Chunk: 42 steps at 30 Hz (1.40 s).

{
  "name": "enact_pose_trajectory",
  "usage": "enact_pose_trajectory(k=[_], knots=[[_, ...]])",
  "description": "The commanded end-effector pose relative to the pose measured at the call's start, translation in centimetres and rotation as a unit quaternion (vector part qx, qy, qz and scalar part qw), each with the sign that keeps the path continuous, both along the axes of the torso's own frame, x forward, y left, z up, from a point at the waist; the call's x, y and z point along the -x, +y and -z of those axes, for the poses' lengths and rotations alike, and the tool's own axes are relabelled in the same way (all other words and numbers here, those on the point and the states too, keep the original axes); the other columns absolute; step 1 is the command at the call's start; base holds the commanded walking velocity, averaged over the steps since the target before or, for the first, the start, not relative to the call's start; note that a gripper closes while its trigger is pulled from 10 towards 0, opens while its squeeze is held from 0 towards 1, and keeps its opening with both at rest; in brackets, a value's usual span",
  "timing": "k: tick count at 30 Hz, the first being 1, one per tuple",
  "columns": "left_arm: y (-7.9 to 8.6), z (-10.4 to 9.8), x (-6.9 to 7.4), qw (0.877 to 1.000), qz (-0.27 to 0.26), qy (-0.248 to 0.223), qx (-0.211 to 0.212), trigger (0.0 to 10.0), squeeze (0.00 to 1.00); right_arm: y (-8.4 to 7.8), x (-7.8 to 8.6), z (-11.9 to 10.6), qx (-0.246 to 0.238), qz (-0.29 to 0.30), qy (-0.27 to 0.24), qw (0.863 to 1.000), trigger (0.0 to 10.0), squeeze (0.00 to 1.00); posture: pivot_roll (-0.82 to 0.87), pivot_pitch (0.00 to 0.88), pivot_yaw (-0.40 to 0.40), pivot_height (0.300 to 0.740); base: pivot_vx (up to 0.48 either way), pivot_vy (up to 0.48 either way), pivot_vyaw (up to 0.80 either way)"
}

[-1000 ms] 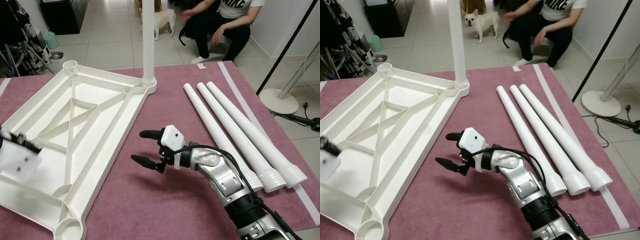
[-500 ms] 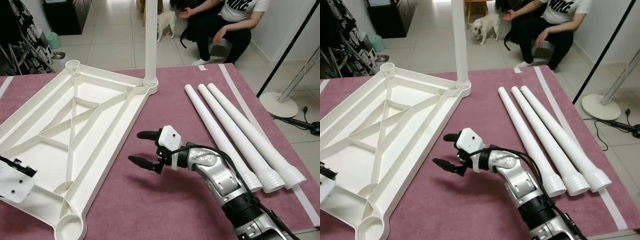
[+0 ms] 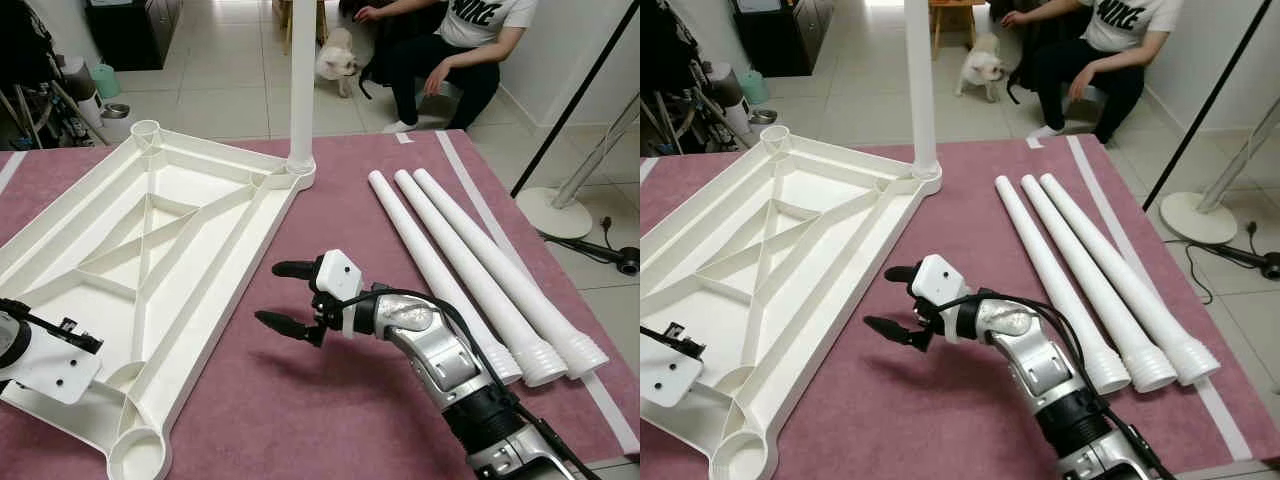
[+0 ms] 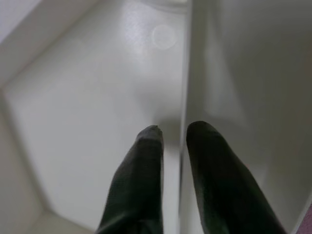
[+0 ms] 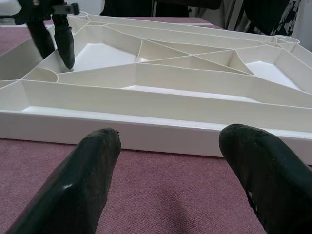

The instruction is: Building children table

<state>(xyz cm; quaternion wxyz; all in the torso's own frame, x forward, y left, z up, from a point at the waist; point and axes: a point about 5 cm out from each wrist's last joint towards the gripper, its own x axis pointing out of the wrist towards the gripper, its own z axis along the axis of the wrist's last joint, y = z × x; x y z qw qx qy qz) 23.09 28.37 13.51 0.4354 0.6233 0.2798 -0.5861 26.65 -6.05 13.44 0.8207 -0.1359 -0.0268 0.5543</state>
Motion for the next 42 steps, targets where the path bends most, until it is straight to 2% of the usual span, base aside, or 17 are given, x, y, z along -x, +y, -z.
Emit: enact_pose_trajectory(k=[1,13,17,18,21,22,23,24,26,30,32,33,35,36,38,39,42], knots=[[0.0,0.1,-0.2,1.000,-0.003,-0.011,0.006,0.0,0.00,-0.1,-0.1,-0.1,-0.001,0.003,-0.003,1.000,10.0,0.00,0.11,0.000,0.051,0.740,0.000,0.000,0.00],[-0.3,0.0,0.2,0.998,-0.026,0.030,0.041,0.0,0.00,-0.2,-0.1,0.0,-0.002,0.006,-0.002,1.000,10.0,0.00,0.11,0.000,0.054,0.740,0.000,0.000,0.00],[-2.2,0.1,0.8,0.986,-0.074,0.069,0.134,0.0,0.00,-0.1,-0.1,-0.1,-0.002,0.008,-0.003,1.000,10.0,0.00,0.11,0.000,0.056,0.740,0.000,0.000,0.00],[-3.0,0.0,0.6,0.979,-0.094,0.073,0.166,1.2,0.00,-0.1,-0.1,0.0,-0.002,0.008,-0.003,1.000,10.0,0.00,0.11,0.000,0.056,0.740,0.000,0.000,0.00],[-3.5,-0.1,0.6,0.974,-0.107,0.076,0.186,1.2,0.00,-0.1,-0.1,0.0,-0.002,0.008,-0.003,1.000,10.0,0.00,0.11,0.000,0.058,0.740,0.000,0.000,0.00],[-4.6,-0.3,0.3,0.958,-0.140,0.079,0.237,10.0,0.00,-0.2,0.0,0.0,-0.002,0.008,-0.003,1.000,10.0,0.00,0.11,0.000,0.057,0.740,0.000,0.000,0.00],[-5.1,-0.4,-0.1,0.948,-0.157,0.074,0.266,10.0,0.00,-0.2,0.0,0.0,-0.002,0.008,-0.003,1.000,10.0,0.00,0.11,0.000,0.057,0.740,0.000,0.000,0.00],[-5.1,-0.4,-0.1,0.948,-0.157,0.074,0.266,10.0,0.00,-0.2,0.0,0.0,-0.002,0.008,-0.003,1.000,10.0,0.00,0.11,0.000,0.057,0.740,0.000,0.000,0.00],[-6.0,-0.3,-0.7,0.929,-0.191,0.063,0.309,10.0,0.00,-0.2,0.0,0.0,-0.002,0.009,-0.003,1.000,10.0,0.00,0.11,0.000,0.059,0.740,0.000,0.000,0.00],[-6.7,-0.2,-1.2,0.915,-0.220,0.049,0.334,10.0,0.00,-0.2,0.0,0.0,-0.002,0.009,-0.003,1.000,10.0,0.00,0.11,0.000,0.059,0.740,0.000,0.000,0.00],[-7.3,0.1,-1.8,0.900,-0.254,0.034,0.353,10.0,0.00,-0.2,0.0,0.1,-0.001,0.010,-0.003,1.000,10.0,0.00,0.11,0.000,0.059,0.740,0.000,0.000,0.00],[-7.3,0.1,-1.8,0.900,-0.254,0.034,0.353,10.0,0.00,-0.2,0.0,0.1,-0.001,0.010,-0.003,1.000,10.0,0.00,0.11,0.000,0.059,0.740,0.000,0.000,0.00],[-7.8,0.9,-2.5,0.886,-0.300,0.010,0.355,10.0,0.00,-0.2,0.0,0.1,0.000,0.011,-0.003,1.000,10.0,0.00,0.11,0.000,0.058,0.740,0.000,0.000,0.00],[-7.8,0.9,-2.5,0.886,-0.300,0.010,0.355,10.0,0.00,-0.2,0.0,0.1,0.000,0.011,-0.003,1.000,10.0,0.00,0.11,0.000,0.058,0.740,0.000,0.000,0.00],[-8.4,1.9,-3.3,0.860,-0.361,-0.019,0.360,10.0,0.00,-0.4,-0.1,0.1,0.001,0.014,-0.004,1.000,10.0,0.00,0.11,0.000,0.058,0.740,0.000,0.000,0.00],[-8.4,1.9,-3.3,0.860,-0.361,-0.019,0.360,10.0,0.00,-0.4,-0.1,0.1,0.001,0.014,-0.004,1.000,10.0,0.00,0.11,0.000,0.058,0.740,0.000,0.000,0.00],[-9.1,2.5,-4.0,0.825,-0.422,-0.036,0.375,10.0,0.00,-0.6,-0.2,0.1,0.002,0.019,-0.006,1.000,10.0,0.00,0.10,0.000,0.061,0.740,0.000,0.000,0.00]])
